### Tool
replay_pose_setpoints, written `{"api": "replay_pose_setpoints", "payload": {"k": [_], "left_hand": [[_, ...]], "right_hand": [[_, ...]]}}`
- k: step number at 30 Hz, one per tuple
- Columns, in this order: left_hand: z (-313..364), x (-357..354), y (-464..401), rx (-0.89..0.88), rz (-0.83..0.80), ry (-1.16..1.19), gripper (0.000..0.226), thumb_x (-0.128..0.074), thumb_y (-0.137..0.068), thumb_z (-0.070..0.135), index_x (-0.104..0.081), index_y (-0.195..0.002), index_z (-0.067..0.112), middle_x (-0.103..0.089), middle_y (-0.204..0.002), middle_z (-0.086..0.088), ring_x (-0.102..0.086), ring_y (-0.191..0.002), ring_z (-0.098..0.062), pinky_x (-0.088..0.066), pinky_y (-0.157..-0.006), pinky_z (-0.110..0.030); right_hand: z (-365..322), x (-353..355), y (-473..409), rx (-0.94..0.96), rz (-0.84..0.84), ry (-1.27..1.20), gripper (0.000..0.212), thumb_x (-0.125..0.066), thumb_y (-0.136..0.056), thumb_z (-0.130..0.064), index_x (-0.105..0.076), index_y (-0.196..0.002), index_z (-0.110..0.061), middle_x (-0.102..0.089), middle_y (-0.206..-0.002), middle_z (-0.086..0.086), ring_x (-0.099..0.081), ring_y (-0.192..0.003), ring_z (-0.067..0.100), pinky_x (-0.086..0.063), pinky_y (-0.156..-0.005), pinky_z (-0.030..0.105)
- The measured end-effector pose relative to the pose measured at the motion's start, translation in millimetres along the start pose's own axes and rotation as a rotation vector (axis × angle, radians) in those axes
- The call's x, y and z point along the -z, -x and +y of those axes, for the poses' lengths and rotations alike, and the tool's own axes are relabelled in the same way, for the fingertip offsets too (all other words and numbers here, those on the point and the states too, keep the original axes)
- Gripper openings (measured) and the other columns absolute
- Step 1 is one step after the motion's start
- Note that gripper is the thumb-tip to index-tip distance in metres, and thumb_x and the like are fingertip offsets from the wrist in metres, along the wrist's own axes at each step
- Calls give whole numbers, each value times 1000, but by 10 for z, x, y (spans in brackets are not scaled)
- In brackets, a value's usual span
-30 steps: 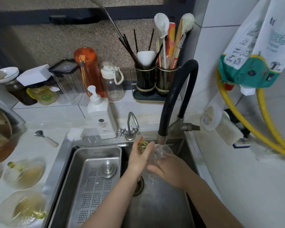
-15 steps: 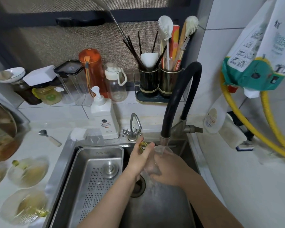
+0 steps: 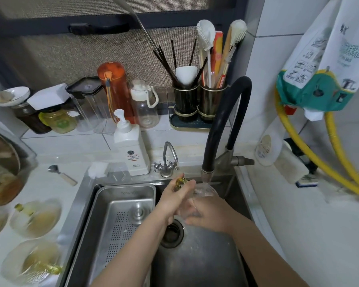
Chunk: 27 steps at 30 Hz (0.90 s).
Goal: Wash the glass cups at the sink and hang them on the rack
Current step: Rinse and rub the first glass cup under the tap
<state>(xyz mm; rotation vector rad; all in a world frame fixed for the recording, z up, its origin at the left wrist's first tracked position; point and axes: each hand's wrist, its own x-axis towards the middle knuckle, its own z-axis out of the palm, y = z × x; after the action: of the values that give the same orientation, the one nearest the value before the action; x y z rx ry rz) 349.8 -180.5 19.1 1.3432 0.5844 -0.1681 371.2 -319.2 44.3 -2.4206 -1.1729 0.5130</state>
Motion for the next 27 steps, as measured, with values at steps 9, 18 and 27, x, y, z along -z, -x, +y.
{"api": "replay_pose_setpoints", "payload": {"k": [9, 18, 27], "left_hand": [[-51, -31, 4, 36, 39, 70, 57, -82, -59, 48, -61, -111, 38, -74, -98, -5, -68, -80, -25, -51, -76, -45], [-170, 23, -13, 67, 33, 101, 33, -76, -76, 35, -61, -105, 32, -74, -92, -9, -69, -69, -25, -54, -66, -42], [-157, 75, -43, 44, 84, 121, 39, -79, -71, 36, -64, -106, 29, -73, -97, -8, -71, -88, -30, -58, -74, -43]], "right_hand": [[-148, 30, 1, -59, 313, 72, 32, -39, -97, -29, -59, -119, -18, -63, -114, 0, -52, -110, 15, -36, -97, 22], [-17, -149, -48, -106, 224, 123, 46, -26, -78, -45, -57, -106, -24, -61, -100, -5, -54, -102, 14, -43, -84, 27], [78, -90, 138, -46, 128, 185, 68, -16, -87, -62, -63, -111, -20, -64, -117, -2, -54, -115, 15, -41, -93, 27]]}}
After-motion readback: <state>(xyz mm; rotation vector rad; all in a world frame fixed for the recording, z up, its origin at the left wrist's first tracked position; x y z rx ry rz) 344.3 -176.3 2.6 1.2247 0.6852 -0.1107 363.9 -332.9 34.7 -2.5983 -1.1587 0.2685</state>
